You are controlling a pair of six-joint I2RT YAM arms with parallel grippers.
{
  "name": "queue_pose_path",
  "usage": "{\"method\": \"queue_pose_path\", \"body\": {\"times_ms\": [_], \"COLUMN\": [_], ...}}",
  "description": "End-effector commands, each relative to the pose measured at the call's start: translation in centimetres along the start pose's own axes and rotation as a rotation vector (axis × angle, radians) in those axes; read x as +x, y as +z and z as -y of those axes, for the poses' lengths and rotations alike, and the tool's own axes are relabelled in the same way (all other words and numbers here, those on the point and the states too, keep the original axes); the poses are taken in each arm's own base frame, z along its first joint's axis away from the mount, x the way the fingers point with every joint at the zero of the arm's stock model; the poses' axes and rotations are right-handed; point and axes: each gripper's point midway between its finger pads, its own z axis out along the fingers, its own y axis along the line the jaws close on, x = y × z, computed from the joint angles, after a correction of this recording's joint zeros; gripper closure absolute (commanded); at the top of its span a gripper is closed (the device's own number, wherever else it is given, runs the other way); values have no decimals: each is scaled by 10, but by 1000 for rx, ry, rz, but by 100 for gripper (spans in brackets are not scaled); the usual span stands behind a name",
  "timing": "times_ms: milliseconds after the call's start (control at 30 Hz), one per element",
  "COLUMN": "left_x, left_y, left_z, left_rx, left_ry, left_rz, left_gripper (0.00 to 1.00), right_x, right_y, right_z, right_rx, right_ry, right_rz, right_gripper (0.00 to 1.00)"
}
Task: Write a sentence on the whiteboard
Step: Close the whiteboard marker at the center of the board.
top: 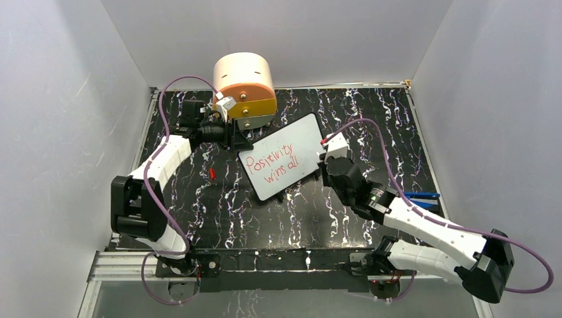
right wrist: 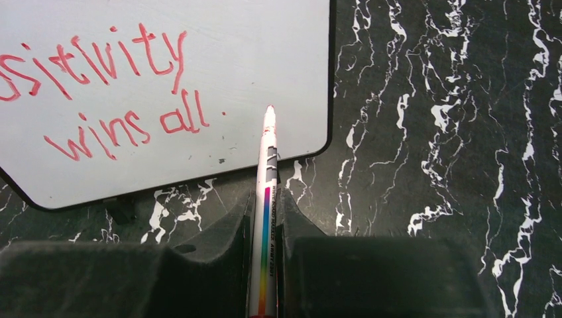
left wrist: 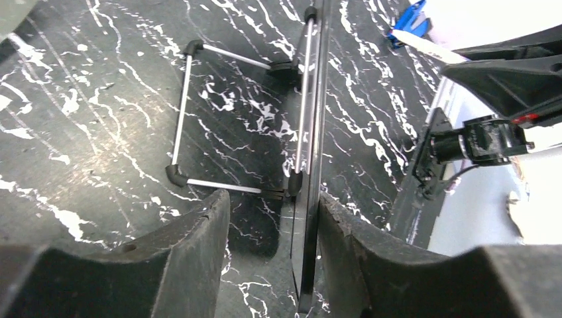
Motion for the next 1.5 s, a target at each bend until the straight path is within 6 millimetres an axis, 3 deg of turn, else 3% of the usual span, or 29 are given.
{"method": "queue_pose_path", "body": {"times_ms": [0,300,433,533,833,1100,1233,1467], "left_x": [-9,-53,-44,-24,57,103,117,123], "left_y": [-17,-76,-97,-109,-126,-120,-118,-100], "left_z": [0,-3,-15,-31,-86,-121,-136,-148], "left_rx": [-138,-515,-677,-803,-1094,-1211,-1242,-1197], "left_ry": [54,-5,-126,-237,-471,-568,-600,-642], "left_rz": [29,252,284,288,143,-41,-131,-196], "left_gripper": [46,13,5,4,9,14,23,36], "right_x": [-6,-12,-13,-13,-8,-6,-5,1], "right_y": [-12,-31,-36,-39,-46,-50,-52,-45], "right_z": [14,29,32,35,40,43,45,43], "right_rx": [40,52,53,53,49,43,43,62], "right_ry": [28,56,65,67,86,88,101,72], "right_rz": [24,56,68,75,104,110,123,91], "right_gripper": [100,100,100,100,100,100,100,100]}}
